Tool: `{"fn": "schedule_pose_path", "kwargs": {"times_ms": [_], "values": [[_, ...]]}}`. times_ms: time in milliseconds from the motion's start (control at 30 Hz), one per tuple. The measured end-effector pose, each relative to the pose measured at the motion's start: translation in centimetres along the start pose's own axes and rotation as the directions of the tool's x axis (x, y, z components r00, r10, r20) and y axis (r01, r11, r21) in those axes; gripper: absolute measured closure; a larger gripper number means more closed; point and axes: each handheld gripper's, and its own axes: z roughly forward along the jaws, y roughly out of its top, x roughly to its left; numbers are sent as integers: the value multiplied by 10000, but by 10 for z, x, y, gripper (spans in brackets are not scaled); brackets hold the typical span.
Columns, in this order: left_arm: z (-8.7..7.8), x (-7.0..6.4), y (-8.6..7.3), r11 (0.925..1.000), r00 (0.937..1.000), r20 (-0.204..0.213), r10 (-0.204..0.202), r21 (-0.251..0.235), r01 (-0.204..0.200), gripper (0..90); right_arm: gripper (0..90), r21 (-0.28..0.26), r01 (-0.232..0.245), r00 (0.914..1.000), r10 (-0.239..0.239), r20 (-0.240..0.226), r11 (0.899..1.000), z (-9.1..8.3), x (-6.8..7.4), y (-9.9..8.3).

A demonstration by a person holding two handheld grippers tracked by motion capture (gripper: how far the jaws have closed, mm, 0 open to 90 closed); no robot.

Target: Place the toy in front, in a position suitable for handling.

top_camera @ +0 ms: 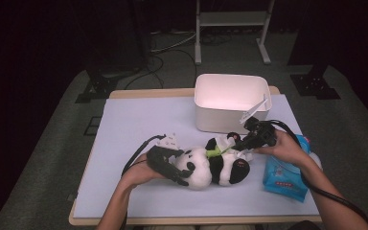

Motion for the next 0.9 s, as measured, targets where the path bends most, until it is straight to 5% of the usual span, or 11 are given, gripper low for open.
{"fn": "schedule_pose_path", "kwargs": {"times_ms": [600, 900], "values": [[1, 2, 0, 9997, 9997, -72, -246, -6, 245, 165, 860, 351, 1243, 9922, -1238, -145, 9916, -18, 44, 5], [1, 4, 0, 9993, 9993, -74, -367, -25, 367, 165, 860, 510, 1860, 9811, -1827, -633, 9812, 2, 58, 31]]}}
